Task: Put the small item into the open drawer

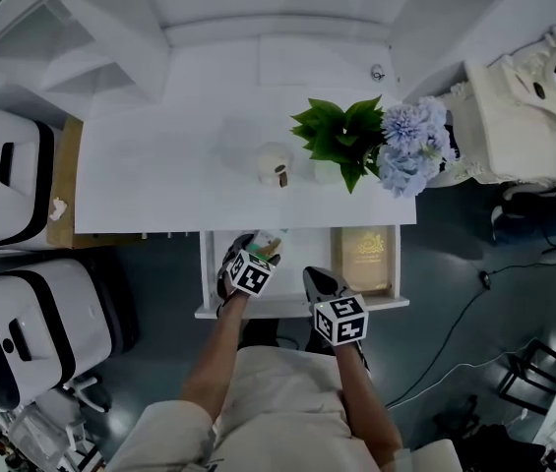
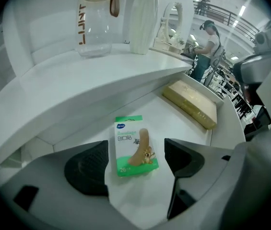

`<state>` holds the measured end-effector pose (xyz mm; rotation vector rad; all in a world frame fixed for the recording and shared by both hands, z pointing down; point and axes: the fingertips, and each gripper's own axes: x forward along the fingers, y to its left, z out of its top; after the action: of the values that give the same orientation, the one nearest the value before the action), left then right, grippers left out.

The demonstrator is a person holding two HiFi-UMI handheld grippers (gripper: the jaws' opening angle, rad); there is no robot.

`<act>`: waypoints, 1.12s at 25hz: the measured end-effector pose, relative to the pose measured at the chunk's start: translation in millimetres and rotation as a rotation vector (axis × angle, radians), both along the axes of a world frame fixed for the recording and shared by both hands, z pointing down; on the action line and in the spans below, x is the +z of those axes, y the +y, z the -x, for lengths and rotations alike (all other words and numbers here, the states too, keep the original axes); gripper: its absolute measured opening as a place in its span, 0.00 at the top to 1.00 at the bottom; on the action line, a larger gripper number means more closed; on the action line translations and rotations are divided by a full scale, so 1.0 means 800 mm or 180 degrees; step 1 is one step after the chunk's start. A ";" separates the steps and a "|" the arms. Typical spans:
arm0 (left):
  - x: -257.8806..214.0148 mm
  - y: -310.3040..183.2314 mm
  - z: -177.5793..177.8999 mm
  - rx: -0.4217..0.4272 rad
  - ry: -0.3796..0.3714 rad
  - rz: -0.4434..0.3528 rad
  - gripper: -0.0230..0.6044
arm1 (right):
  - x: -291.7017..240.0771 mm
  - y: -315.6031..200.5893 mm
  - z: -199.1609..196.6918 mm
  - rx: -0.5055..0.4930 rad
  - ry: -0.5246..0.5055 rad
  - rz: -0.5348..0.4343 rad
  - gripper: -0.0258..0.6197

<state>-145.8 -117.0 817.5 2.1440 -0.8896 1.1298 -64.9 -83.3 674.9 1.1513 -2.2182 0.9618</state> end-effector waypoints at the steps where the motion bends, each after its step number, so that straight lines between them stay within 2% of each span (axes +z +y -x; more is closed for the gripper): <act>1: -0.006 0.001 0.003 0.0015 0.0000 -0.0016 0.38 | 0.001 0.000 0.003 0.0016 -0.0013 0.0004 0.92; 6: -0.038 0.008 0.018 0.0189 -0.0002 -0.0141 0.38 | 0.002 0.008 0.014 0.0045 -0.0024 0.0021 0.92; 19: -0.124 0.055 0.040 0.0301 0.0298 -0.0270 0.38 | -0.002 0.012 0.034 0.0144 0.0048 -0.0059 0.92; 24: -0.156 0.062 0.052 0.0139 0.0517 -0.0389 0.38 | -0.003 0.013 0.041 0.0181 0.0053 -0.0086 0.92; 28: -0.161 0.055 0.075 0.0019 0.0535 -0.0474 0.38 | -0.003 0.012 0.039 0.0225 0.0072 -0.0099 0.92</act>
<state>-205.6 -72.6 688.6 2.3238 -0.9152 0.8946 -96.0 -73.8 672.4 1.2561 -2.1950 0.9407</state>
